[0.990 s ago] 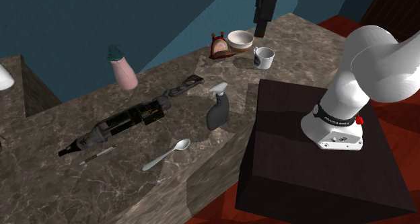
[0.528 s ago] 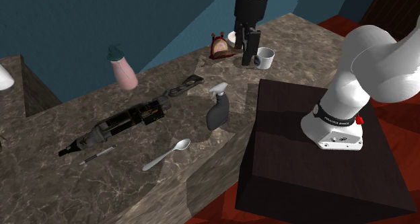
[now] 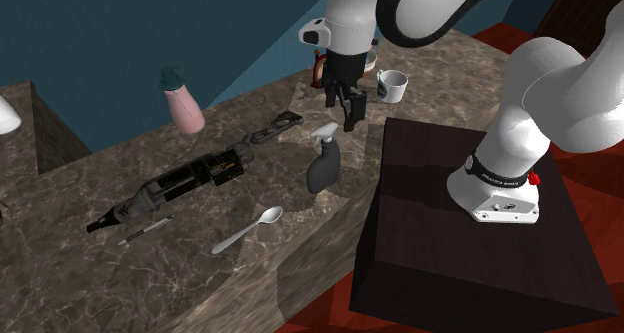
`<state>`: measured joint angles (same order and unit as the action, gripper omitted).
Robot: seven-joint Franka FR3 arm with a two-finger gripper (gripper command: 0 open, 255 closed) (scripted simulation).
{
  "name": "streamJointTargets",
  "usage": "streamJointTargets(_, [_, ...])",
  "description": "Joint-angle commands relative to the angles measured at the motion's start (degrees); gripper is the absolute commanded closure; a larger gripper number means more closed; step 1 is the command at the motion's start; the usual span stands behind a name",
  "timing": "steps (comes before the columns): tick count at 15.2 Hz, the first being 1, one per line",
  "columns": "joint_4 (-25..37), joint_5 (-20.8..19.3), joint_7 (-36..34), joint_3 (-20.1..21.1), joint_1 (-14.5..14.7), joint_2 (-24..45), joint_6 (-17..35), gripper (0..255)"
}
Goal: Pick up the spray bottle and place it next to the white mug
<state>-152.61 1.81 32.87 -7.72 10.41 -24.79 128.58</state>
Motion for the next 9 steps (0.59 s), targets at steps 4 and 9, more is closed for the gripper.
streamJointTargets(4, [-1.55, 0.44, 1.49, -0.46, 0.52, 3.80, 5.38, 0])
streamJointTargets(9, [-2.40, 0.82, 1.75, -0.55, 0.77, 5.45, 7.87, 0])
